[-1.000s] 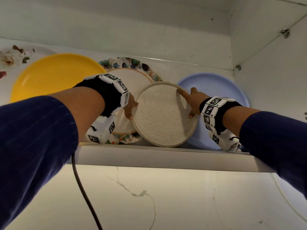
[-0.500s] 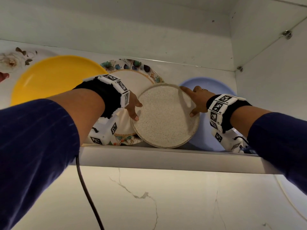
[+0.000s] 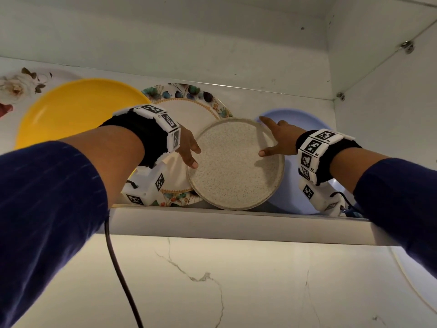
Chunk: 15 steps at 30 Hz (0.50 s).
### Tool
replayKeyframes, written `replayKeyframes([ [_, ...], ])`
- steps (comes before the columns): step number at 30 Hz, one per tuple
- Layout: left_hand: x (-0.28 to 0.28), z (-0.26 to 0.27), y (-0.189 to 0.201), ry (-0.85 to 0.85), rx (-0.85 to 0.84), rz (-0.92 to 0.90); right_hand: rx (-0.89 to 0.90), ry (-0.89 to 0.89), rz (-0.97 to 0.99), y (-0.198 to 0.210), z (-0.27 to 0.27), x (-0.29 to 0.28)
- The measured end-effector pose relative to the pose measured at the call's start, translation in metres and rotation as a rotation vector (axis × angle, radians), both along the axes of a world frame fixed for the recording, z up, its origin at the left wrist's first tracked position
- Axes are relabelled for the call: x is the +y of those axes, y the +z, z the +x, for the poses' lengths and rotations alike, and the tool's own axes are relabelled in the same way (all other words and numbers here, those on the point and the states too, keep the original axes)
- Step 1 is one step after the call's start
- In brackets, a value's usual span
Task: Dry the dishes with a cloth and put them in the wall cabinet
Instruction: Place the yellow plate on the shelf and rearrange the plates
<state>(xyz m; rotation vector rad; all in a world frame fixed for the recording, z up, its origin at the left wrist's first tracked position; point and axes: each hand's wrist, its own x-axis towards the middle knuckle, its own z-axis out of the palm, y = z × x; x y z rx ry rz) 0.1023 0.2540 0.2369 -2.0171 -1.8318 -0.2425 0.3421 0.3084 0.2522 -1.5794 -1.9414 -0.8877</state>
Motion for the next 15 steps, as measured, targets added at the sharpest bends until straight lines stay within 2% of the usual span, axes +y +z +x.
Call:
replayKeyframes([
  [4, 0.0, -0.001, 0.0, -0.017, -0.024, -0.01, -0.007, -0.044, -0.028, -0.003, -0.001, -0.002],
  [7, 0.001, -0.004, 0.0, -0.052, -0.066, 0.0, 0.019, -0.009, -0.014, -0.002, -0.002, -0.003],
  [12, -0.02, -0.001, 0.01, -0.131, -0.074, 0.153, 0.048, -0.023, 0.024, 0.007, 0.006, -0.024],
  [15, -0.053, 0.004, 0.022, -0.205, -0.145, 0.236, 0.065, -0.023, 0.036, 0.019, 0.011, -0.055],
])
